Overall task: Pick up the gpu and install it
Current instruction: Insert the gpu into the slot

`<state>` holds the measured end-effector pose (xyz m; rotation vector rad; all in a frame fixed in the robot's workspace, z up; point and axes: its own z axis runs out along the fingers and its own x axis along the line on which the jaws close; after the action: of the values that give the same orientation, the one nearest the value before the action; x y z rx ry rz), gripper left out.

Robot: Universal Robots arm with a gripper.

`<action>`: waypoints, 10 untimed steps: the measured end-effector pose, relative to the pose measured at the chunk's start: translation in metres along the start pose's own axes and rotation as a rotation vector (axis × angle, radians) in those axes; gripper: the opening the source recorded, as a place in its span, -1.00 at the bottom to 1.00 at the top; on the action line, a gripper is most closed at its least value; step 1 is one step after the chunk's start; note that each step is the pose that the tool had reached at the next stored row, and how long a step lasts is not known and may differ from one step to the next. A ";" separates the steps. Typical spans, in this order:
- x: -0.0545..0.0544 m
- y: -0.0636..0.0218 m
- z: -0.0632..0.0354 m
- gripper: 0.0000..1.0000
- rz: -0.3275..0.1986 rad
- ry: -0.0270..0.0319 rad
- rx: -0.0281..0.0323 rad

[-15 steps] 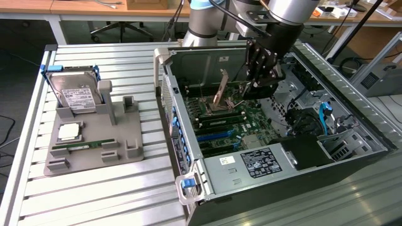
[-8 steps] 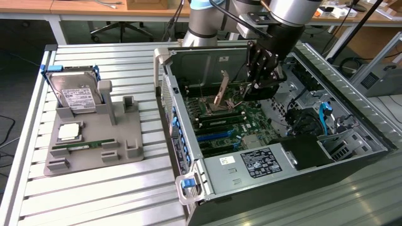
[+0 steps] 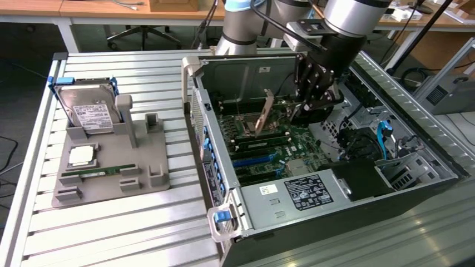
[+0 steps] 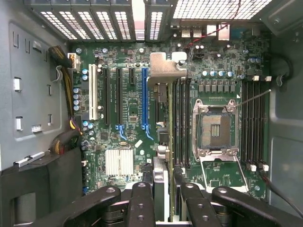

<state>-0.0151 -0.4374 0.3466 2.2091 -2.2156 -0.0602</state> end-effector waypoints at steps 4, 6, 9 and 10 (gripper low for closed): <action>0.004 0.0000 0.0001 -0.47 0.000 0.0001 0.0000; 0.006 0.0000 0.0004 -0.47 0.000 0.0008 0.0000; 0.007 0.0000 0.0005 -0.47 0.000 0.0013 0.0000; 0.008 0.0000 0.0006 -0.47 0.000 0.0015 0.0000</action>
<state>-0.0151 -0.4454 0.3459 2.2083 -2.2149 -0.0585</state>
